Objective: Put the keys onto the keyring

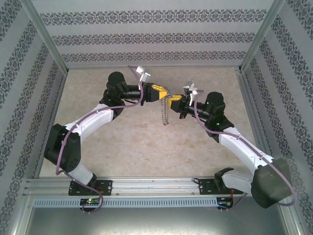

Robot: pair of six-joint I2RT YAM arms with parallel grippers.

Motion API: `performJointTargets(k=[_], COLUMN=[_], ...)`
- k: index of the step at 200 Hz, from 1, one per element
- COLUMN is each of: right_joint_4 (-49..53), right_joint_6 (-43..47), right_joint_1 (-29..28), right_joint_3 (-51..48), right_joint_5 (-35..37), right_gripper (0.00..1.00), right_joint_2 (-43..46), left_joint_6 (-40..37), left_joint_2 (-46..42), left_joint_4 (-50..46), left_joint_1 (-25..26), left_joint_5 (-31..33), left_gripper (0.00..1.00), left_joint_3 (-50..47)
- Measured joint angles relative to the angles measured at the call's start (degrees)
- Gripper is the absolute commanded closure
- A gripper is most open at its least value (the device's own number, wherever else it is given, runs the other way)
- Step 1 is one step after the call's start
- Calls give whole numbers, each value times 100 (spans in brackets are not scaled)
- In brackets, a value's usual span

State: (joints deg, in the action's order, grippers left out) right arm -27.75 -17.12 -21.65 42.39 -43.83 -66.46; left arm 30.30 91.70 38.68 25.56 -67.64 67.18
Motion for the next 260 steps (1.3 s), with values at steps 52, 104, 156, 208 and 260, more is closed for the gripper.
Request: performJointTargets(k=[52,104,156,208,260], right_joint_4=[177,177,181,225,310], right_joint_6=[61,59,61,57,24], right_joint_1=[0,-125,-149,-144,-85], right_joint_3=[-2,214,299,299,205], right_joint_5=[-79,-411,-468,-404,-297], right_gripper=[100,100,100,95,51], right_joint_2=[216,-142,-251,-234,-68], left_joint_6=[0,68,153,219,297], left_joint_2=[0,0,15,31,33], left_joint_4=[127,310,389,575,791], left_joint_1=[0,0,0,-2,0], left_joint_5=[33,11,13,39,127], left_gripper=[100,100,100,100,100], left_joint_3=[0,-9,-11,-79,-105])
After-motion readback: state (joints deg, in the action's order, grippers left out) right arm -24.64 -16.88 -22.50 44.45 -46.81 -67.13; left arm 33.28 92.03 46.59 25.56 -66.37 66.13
